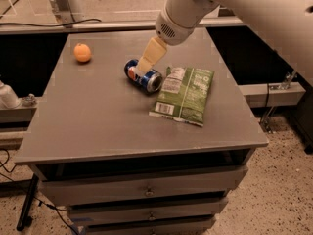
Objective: Place pepsi can upright
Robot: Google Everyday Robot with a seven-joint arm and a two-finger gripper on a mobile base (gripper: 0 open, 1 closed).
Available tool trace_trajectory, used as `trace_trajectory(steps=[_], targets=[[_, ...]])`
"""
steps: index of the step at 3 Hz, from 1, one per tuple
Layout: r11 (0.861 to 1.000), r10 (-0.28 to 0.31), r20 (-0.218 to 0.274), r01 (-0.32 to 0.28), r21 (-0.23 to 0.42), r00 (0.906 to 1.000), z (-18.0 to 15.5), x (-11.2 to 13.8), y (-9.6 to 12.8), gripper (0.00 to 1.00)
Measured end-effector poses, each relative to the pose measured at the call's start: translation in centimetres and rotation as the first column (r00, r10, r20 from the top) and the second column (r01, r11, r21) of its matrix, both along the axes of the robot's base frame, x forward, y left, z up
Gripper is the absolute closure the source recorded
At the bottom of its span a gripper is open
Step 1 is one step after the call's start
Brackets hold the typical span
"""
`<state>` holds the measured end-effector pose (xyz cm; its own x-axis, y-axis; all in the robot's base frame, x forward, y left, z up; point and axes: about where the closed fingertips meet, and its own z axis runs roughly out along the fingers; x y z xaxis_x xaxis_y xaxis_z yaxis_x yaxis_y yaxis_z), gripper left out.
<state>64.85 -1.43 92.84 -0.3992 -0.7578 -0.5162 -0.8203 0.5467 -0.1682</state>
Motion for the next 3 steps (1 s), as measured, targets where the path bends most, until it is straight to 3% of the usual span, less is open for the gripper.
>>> trace_trajectory(steps=[1,3], targets=[[0.999,-0.048,-0.039,0.048,0.006,0.9981,-1.2,1.5,2.7,0.0],[0.996,-0.086,-0.11,0.082,-0.036,0.9903,-5.0,1.7,6.6,0.0]])
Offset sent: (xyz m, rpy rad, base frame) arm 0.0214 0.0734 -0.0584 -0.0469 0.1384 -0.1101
